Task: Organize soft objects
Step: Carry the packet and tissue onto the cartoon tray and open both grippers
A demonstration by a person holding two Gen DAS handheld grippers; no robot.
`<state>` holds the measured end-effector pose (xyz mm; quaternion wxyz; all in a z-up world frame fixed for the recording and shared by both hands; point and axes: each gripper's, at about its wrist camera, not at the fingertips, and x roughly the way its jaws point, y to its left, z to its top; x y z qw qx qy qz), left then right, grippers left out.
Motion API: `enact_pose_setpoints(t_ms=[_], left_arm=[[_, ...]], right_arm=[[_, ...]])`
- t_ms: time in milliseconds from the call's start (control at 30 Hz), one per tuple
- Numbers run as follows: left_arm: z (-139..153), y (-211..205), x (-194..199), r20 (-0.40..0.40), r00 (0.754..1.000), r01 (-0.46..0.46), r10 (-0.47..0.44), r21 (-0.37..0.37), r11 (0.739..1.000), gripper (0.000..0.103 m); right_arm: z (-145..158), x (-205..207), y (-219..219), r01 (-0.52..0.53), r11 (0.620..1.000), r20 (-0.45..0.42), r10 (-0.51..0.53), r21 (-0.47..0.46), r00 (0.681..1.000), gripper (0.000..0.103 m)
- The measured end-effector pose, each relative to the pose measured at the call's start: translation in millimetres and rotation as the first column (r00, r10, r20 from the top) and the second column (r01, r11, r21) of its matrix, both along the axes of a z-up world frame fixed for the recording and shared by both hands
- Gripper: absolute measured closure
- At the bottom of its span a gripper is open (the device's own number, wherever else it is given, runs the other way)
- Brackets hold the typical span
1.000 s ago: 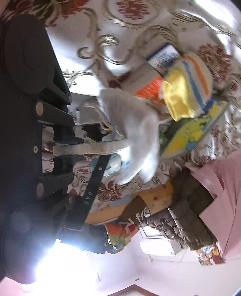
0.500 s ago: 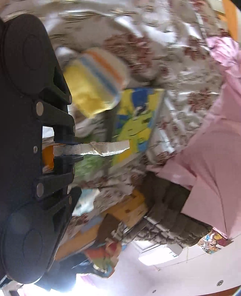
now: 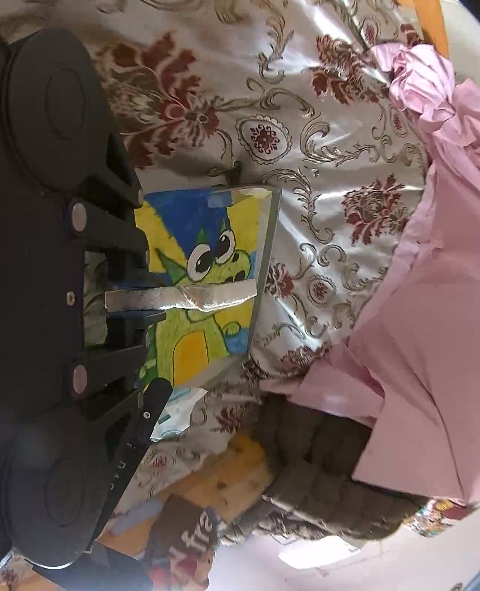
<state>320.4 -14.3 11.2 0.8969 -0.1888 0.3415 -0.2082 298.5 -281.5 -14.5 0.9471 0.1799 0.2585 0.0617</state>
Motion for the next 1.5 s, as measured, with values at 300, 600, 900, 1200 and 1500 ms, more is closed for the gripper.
enact_pose_setpoints(t_ms=[300, 600, 900, 1200, 1500], left_arm=[[-42.8, -11.1, 48.1, -0.108, 0.994, 0.007, -0.004, 0.021, 1.0, 0.091], [-59.3, -13.6, 56.1, -0.156, 0.987, -0.014, 0.024, 0.065, 0.998, 0.088], [-56.2, -13.2, 52.4, -0.162, 0.985, -0.036, 0.058, 0.133, 0.99, 0.075], [-37.4, -12.6, 39.5, -0.128, 0.99, -0.037, 0.056, 0.151, 0.988, 0.047], [14.1, 10.8, -2.3, -0.018, 0.996, -0.083, 0.085, 0.079, 0.993, 0.021]], right_arm=[[-32.2, 46.7, 8.9, 0.002, 0.999, -0.048, -0.004, -0.042, 0.999, 0.026], [-42.7, 59.1, 19.3, -0.009, 0.996, -0.12, -0.002, -0.089, 0.993, 0.025], [-45.0, 58.9, 17.0, 0.007, 0.996, -0.149, -0.02, -0.088, 0.989, 0.021], [-33.6, 51.0, 10.2, 0.003, 0.999, -0.145, -0.01, -0.051, 0.989, 0.011], [18.4, 2.2, -0.9, 0.052, 0.999, 0.009, -0.052, -0.009, 0.999, 0.0]])
